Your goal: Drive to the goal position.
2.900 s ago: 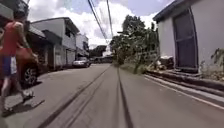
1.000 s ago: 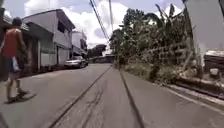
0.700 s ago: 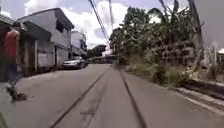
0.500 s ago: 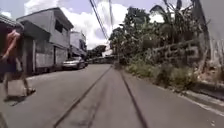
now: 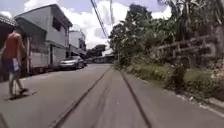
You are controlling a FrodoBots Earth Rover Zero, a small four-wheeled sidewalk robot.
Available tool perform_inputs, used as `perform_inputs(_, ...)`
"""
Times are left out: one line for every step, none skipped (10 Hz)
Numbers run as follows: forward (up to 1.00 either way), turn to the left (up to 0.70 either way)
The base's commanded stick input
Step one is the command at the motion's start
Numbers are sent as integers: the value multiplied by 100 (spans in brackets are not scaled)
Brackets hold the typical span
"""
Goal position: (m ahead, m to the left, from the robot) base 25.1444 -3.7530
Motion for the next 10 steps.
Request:
perform_inputs(100, 0)
perform_inputs(100, 0)
perform_inputs(100, 0)
perform_inputs(100, 0)
perform_inputs(100, 0)
perform_inputs(100, 0)
perform_inputs(100, 0)
perform_inputs(100, 0)
perform_inputs(100, 11)
perform_inputs(100, 27)
